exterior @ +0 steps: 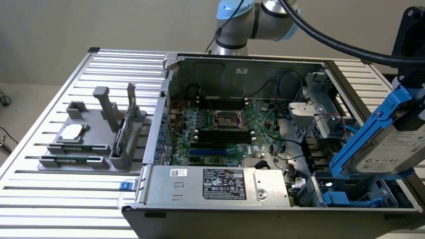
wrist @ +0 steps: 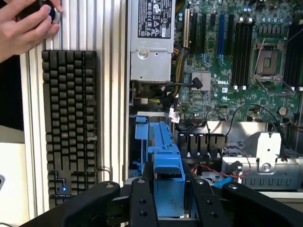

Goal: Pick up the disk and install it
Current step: 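Pick up the disk, then insert the disk into the insertion slot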

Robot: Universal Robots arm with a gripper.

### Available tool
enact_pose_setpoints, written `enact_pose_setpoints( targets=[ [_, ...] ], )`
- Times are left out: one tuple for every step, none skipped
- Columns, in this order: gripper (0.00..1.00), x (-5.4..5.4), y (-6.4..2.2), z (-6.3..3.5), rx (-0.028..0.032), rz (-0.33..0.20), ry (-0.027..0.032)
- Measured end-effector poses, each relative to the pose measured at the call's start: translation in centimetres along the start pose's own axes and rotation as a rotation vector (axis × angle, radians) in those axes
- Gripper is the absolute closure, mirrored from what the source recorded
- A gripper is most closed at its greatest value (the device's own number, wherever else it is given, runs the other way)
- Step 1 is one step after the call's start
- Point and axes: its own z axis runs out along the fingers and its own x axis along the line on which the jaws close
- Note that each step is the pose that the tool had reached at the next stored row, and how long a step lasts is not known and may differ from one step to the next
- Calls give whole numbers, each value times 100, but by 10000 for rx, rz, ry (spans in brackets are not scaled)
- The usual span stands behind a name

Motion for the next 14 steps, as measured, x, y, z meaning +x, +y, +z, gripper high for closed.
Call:
enact_pose_setpoints(
  targets=[
    [67, 0, -1, 4, 6, 52, 1],
    [67, -3, -1, 6, 19, 120, 1],
    [67, -4, -2, 6, 23, 159, 4],
    [67, -3, -4, 6, 24, 165, 7],
    [67, -2, -4, 6, 23, 166, 9],
    [67, -3, -4, 6, 24, 167, 9],
    [67, -3, -4, 6, 24, 166, 9],
    [67, -3, -5, 6, 24, 166, 9],
    [67, -3, -5, 6, 24, 166, 9],
    [67, -3, -5, 6, 24, 166, 9],
    [67, -3, -5, 6, 24, 166, 9],
    [67, -3, -5, 6, 24, 166, 9],
    [67, -3, -5, 6, 24, 165, 9],
    [67, -3, -5, 6, 24, 165, 8]
  ],
)
